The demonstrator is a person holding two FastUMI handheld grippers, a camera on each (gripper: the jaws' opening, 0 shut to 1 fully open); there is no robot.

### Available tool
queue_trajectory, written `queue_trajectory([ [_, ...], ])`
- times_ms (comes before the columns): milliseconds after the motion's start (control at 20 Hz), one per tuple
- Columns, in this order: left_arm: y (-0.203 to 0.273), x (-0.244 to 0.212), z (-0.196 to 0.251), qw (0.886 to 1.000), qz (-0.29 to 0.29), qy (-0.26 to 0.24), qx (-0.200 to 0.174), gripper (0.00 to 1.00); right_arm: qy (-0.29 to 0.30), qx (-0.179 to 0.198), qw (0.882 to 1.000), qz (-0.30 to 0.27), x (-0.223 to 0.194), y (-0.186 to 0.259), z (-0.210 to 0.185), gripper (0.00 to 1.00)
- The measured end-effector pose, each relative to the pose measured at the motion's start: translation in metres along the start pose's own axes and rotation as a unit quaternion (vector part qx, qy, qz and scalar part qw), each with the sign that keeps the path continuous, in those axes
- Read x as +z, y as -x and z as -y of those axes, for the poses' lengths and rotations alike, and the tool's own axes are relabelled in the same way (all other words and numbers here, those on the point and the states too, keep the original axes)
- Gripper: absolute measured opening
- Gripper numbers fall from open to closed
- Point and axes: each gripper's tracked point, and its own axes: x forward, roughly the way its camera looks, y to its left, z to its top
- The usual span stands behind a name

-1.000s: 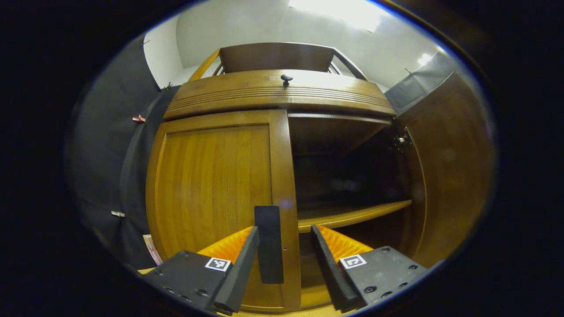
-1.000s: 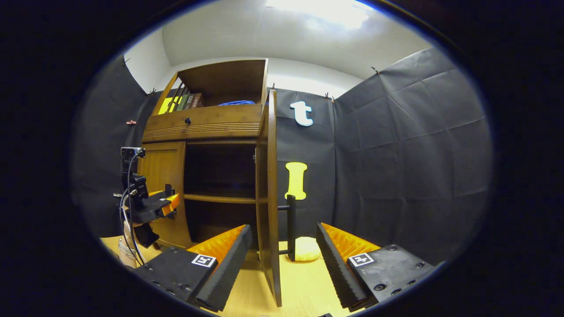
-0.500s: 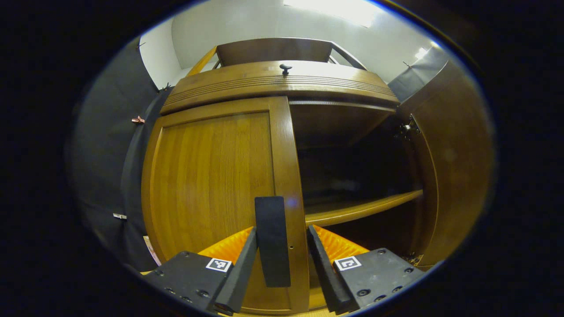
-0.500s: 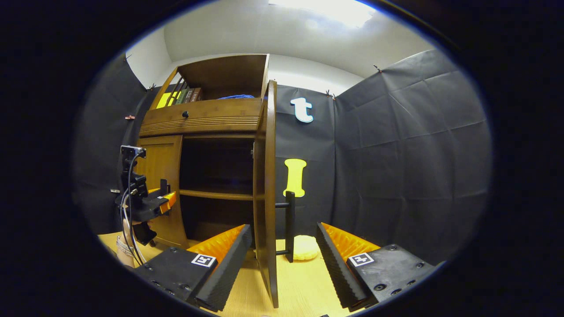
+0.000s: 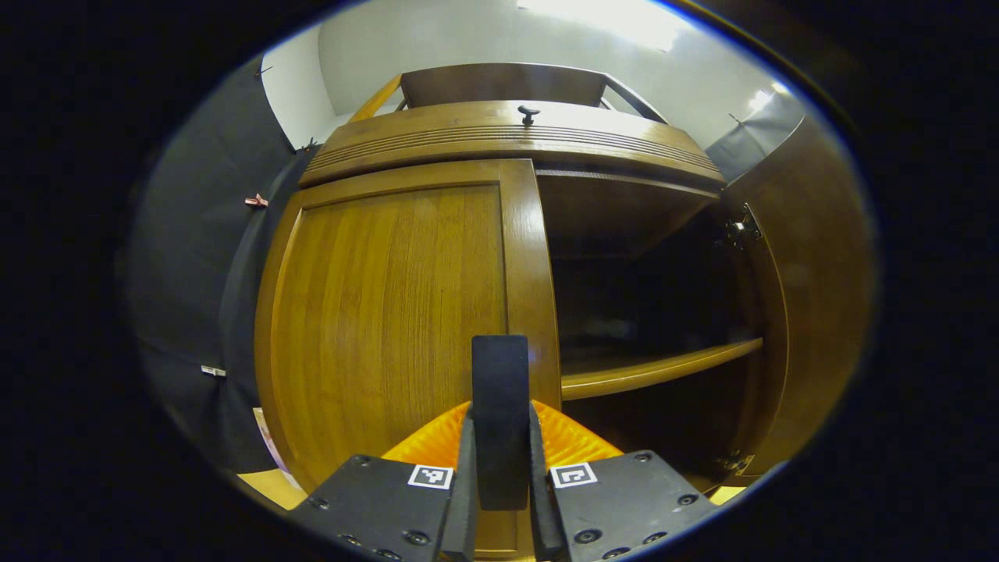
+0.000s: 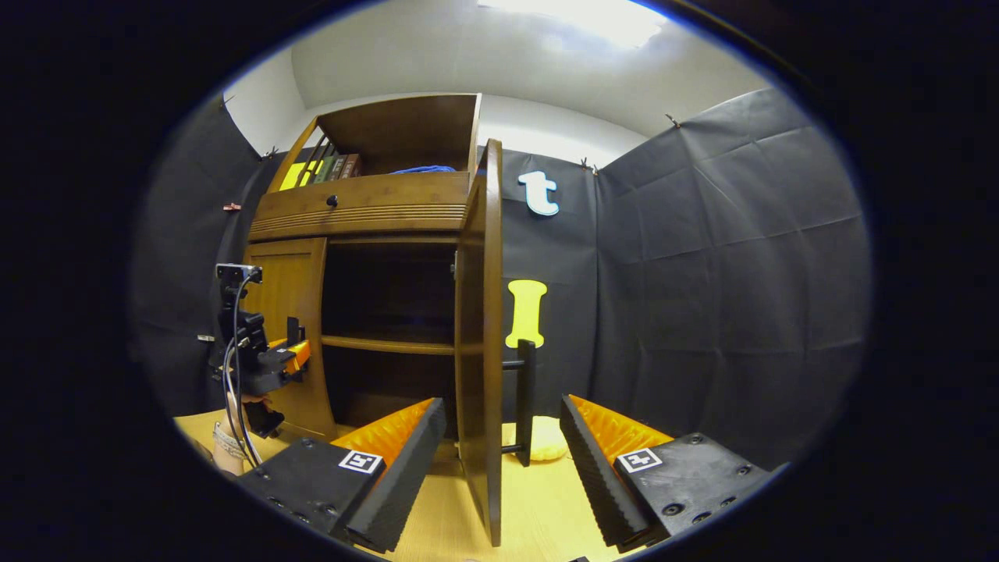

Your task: Open the right door of the double-door shoe cabinet with the right hand, and open the left door with the left hand.

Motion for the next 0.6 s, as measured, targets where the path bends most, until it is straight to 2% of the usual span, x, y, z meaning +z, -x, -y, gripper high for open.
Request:
queue_trajectory([
  [150,0.011,0.003,-0.002,1.0,-0.009,0.016,-0.023,0.29,0.005,0.01,1.0,0.003,0.003,0.003,-0.012,0.93],
  [200,0.013,0.005,-0.002,0.999,-0.013,0.018,-0.027,0.33,0.008,0.013,1.0,0.005,0.002,0.005,-0.015,0.93],
  [600,0.064,0.014,-0.012,0.995,-0.04,0.043,-0.079,0.31,0.014,0.047,0.999,0.012,0.006,0.005,-0.053,0.93],
])
